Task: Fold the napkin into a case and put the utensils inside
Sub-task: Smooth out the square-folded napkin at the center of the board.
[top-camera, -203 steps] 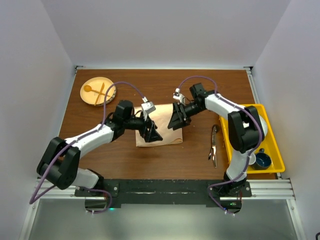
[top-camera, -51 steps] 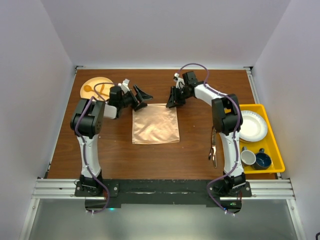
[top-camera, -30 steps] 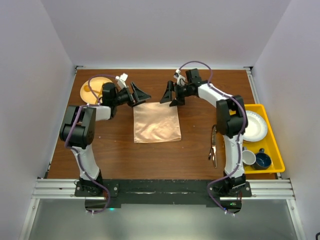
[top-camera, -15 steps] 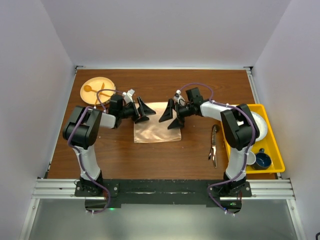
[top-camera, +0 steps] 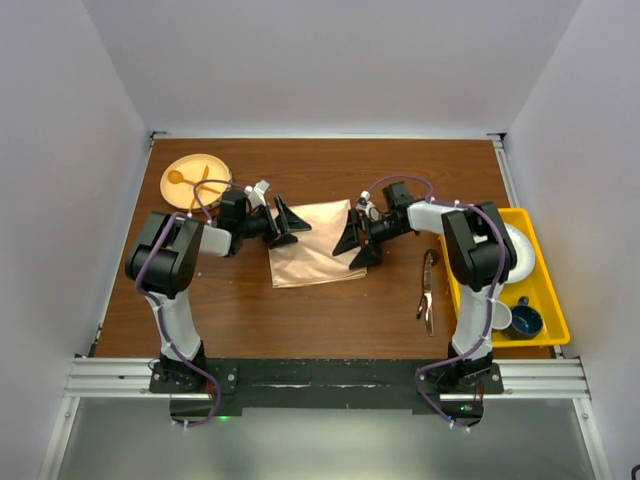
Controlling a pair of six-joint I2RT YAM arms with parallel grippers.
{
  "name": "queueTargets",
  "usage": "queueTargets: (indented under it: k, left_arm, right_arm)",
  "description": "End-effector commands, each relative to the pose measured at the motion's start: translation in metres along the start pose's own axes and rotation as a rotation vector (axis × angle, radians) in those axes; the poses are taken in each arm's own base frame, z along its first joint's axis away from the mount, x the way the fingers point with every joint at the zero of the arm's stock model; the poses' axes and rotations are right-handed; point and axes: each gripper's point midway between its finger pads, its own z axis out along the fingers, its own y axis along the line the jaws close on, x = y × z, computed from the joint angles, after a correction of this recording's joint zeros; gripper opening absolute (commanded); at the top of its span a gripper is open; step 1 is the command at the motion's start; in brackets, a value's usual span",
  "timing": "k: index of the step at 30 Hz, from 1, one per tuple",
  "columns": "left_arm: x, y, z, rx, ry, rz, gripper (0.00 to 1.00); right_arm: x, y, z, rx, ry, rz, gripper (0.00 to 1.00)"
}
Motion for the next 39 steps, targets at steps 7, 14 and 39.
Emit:
queueTargets:
  k: [7,14,39]
  left_arm:
    - [0.008,0.034,-0.004,-0.115,-0.002,-0.034,1.00]
    - [0.009,0.035,-0.004,-0.116,0.005,-0.033,1.00]
    - [0.017,0.051,-0.010,-0.166,0.019,-0.058,1.00]
  right_arm:
    - [0.030,0.079,-0.006,-0.142,0.092,-0.173,0.98]
    - [0.038,0.089,0.015,-0.182,0.117,-0.153,0.98]
    - [0.062,-0.001,0.014,-0.137,0.261,-0.130,0.98]
